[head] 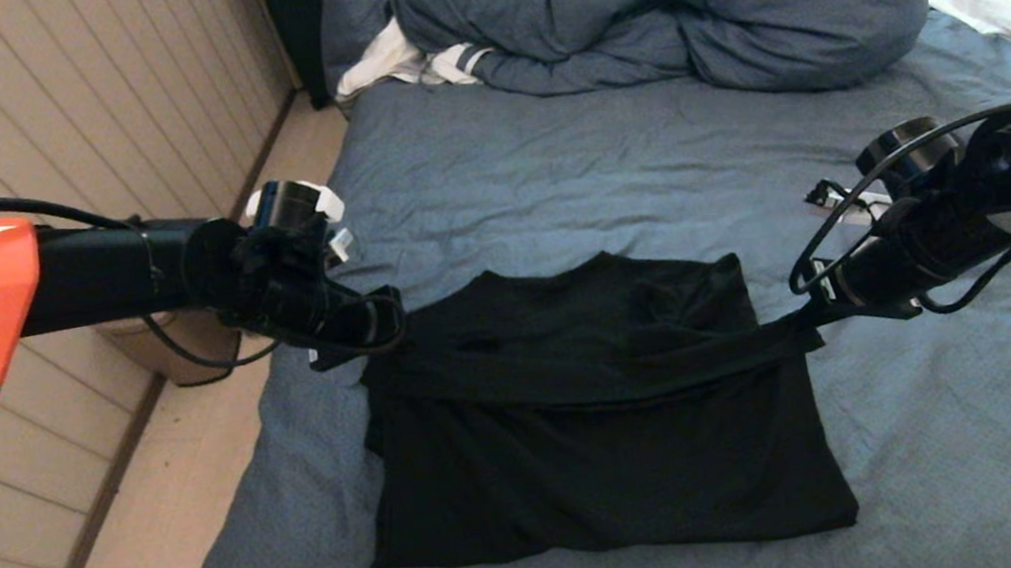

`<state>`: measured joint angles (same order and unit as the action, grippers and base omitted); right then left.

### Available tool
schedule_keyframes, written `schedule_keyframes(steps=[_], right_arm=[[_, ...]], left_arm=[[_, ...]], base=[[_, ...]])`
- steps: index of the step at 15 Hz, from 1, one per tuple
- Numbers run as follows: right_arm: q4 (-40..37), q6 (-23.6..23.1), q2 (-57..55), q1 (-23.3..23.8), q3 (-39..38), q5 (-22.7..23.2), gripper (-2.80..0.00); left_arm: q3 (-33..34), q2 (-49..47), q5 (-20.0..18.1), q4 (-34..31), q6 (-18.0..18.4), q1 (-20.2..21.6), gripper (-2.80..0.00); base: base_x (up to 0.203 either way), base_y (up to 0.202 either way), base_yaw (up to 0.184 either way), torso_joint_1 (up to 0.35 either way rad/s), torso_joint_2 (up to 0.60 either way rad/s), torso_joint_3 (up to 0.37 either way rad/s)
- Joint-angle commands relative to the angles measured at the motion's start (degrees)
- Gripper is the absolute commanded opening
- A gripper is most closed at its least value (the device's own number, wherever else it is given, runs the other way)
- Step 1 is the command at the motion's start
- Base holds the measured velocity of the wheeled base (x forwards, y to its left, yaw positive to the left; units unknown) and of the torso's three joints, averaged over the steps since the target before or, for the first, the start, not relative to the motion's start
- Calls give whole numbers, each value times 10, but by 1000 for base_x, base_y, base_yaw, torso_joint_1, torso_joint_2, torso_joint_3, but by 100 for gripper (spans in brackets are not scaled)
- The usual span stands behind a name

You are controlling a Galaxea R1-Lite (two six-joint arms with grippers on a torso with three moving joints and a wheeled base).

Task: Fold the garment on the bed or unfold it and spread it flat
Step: Fold the black T-shirt

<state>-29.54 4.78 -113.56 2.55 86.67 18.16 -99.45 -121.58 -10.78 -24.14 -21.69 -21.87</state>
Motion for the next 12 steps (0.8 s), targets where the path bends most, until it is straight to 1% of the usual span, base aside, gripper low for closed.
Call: schedule_keyframes(steps=[1, 3, 5, 8, 10, 12], right_arm=[[-4, 2, 0, -5, 13, 1, -280], [-7, 4, 22, -13, 3, 1, -280], [-16, 8, 59, -23, -43, 2, -280], [-20, 8, 120, -37, -149, 2, -280], [-20, 6, 170, -43, -228, 2, -280], [-21, 5, 240, -46, -301, 2, -280]], left_arm=[[-14, -3, -1, -2, 0, 5, -280], [-5, 16, -1, -23, -1, 4, -280], [25, 41, -2, -58, -3, -5, -280], [137, 90, -3, -62, -4, -30, -280], [223, 140, -6, -60, -4, -58, -280], [304, 210, -11, -59, -7, -94, -280]], base=[[0, 0, 0, 0, 0, 0], [0, 0, 0, 0, 0, 0], [0, 0, 0, 0, 0, 0], [0, 0, 0, 0, 0, 0], [0, 0, 0, 0, 0, 0], [0, 0, 0, 0, 0, 0]])
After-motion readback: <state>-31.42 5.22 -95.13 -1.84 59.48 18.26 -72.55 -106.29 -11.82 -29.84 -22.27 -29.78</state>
